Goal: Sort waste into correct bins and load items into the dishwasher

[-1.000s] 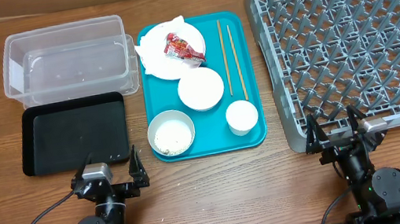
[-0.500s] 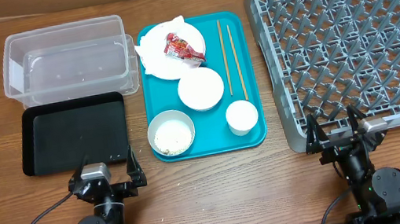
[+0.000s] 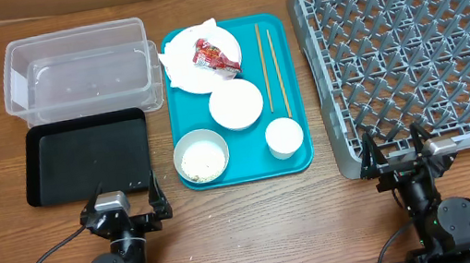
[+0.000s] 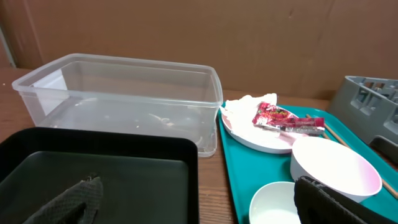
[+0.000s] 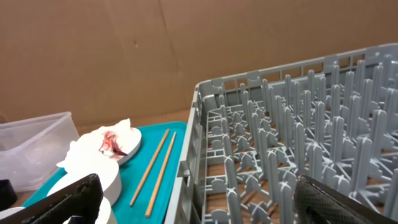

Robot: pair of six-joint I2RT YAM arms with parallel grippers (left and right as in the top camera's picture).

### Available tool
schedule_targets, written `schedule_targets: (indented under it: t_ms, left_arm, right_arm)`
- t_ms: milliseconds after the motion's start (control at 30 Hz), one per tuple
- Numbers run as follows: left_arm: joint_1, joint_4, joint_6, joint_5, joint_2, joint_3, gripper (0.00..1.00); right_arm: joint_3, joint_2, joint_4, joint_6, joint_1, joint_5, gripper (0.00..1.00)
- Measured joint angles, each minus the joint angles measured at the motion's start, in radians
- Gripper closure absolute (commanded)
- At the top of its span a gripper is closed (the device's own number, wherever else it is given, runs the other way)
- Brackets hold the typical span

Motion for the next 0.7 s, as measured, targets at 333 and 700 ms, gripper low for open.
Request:
schedule_targets:
  t_ms: [333, 700]
  left_arm:
    - [0.0, 0.064, 0.0, 0.023, 0.0, 0.009, 0.0]
    - [0.0, -0.022, 0.071, 0.066, 0.258, 0.34, 0.0]
  right_arm:
    - [0.101, 0.017, -0.063, -0.011, 0.0, -0.07, 0.0]
    - [0.482, 0.28, -0.308, -0.095, 0.0, -0.078, 0.0]
